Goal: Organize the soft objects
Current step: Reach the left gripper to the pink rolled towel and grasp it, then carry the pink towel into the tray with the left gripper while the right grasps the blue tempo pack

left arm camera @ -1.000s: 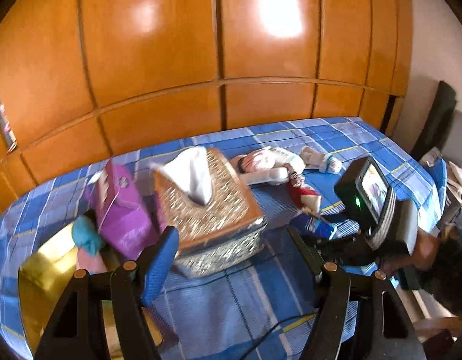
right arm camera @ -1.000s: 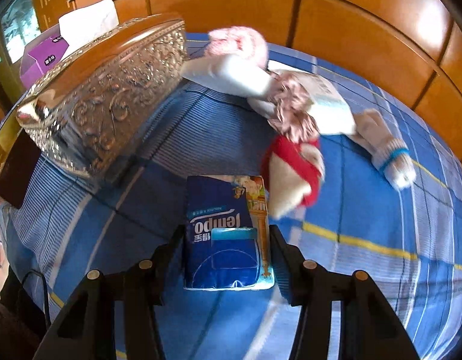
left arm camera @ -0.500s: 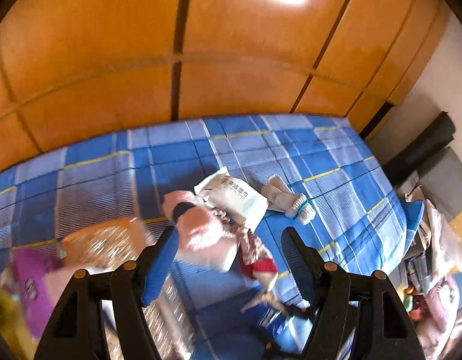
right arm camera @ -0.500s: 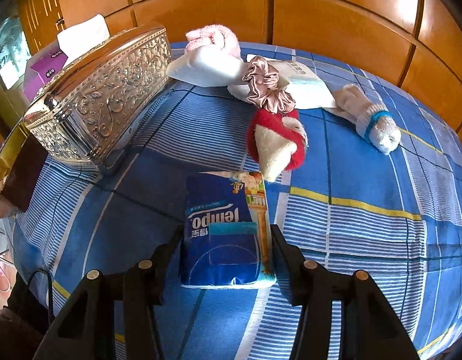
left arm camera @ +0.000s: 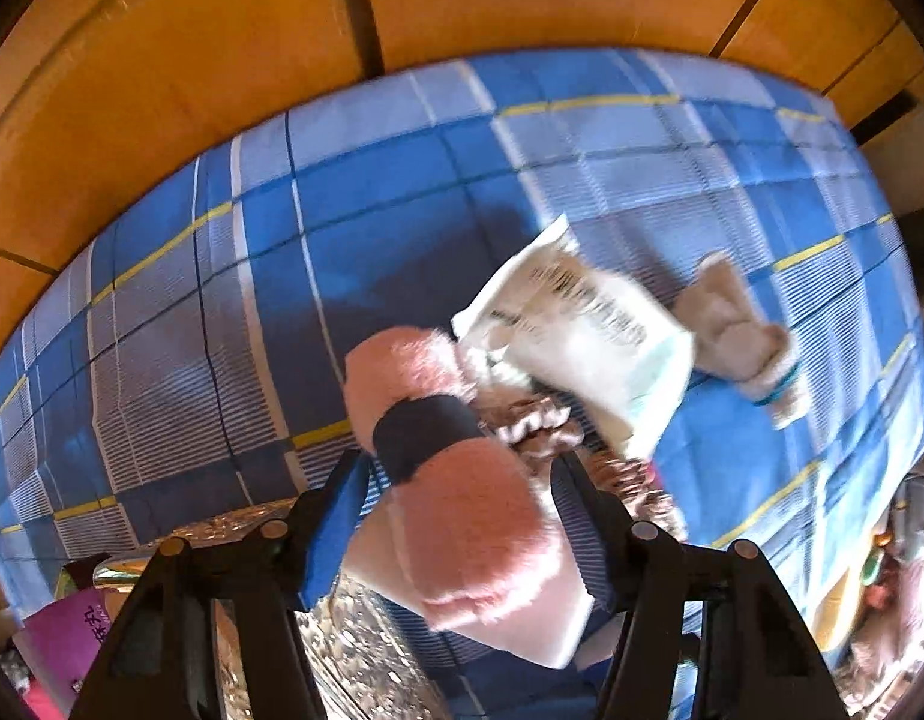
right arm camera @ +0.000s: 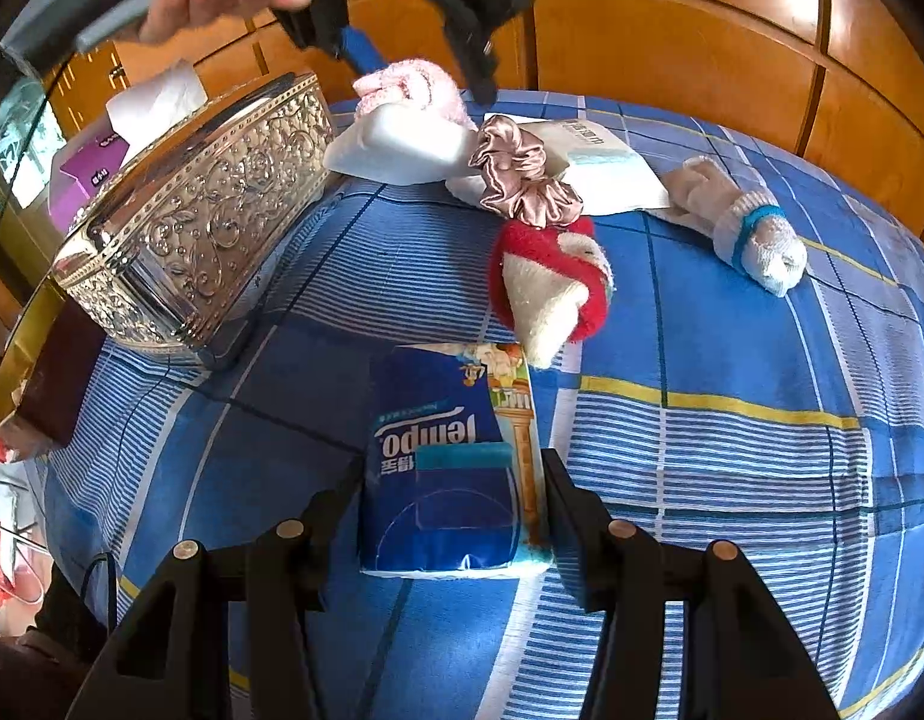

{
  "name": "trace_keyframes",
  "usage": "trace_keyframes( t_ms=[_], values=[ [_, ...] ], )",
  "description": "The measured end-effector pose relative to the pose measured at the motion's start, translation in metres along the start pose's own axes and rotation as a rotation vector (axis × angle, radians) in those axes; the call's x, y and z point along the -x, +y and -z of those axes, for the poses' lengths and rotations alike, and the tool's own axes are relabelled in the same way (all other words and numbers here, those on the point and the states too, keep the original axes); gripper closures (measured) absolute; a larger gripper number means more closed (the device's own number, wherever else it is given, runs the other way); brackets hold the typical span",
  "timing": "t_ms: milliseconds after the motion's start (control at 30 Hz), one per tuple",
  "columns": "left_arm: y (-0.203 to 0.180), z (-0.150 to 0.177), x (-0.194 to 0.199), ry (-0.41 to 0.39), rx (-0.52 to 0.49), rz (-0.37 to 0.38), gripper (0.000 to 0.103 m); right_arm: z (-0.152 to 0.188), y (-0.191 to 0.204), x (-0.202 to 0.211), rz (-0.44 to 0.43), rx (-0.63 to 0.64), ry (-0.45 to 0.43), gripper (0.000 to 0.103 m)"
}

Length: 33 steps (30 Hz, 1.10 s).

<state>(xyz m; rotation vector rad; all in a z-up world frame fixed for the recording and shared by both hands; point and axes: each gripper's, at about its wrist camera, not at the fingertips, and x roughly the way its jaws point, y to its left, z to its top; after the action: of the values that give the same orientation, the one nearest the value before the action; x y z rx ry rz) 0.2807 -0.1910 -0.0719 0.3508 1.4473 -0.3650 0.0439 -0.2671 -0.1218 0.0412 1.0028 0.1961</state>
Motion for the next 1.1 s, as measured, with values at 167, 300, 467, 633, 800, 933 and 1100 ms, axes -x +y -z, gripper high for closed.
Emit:
trace_keyframes(
  t_ms=[167, 300, 467, 633, 800, 933, 1100],
  values=[
    [-0.004, 0.004, -0.009, -0.003, -0.034, -0.002, 0.061, 0.0, -0.002, 0.0, 0.001, -0.004, -0.006, 0.049],
    [-0.006, 0.012, -0.006, -0.045, -0.073, -0.002, 0.07, 0.0, -0.001, 0.0, 0.006, -0.002, -0.007, 0.049],
    [0.012, 0.019, 0.022, -0.112, -0.034, 0.083, 0.071, -0.001, 0.001, -0.001, 0.011, 0.002, -0.007, 0.049],
    [0.048, 0.013, 0.051, -0.203, 0.086, 0.101, 0.071, 0.001, 0.008, 0.0, 0.023, 0.01, -0.012, 0.049],
    [0.103, 0.012, 0.081, -0.289, 0.221, 0.072, 0.071, 0.004, 0.008, 0.0, 0.017, 0.014, -0.019, 0.049],
    [0.158, 0.031, 0.11, -0.361, 0.339, 0.016, 0.071, 0.006, 0.01, 0.0, 0.02, 0.027, -0.02, 0.049],
    [0.238, 0.082, 0.138, -0.435, 0.484, -0.048, 0.071, 0.009, 0.012, 0.001, 0.03, 0.032, -0.021, 0.049]
  ],
)
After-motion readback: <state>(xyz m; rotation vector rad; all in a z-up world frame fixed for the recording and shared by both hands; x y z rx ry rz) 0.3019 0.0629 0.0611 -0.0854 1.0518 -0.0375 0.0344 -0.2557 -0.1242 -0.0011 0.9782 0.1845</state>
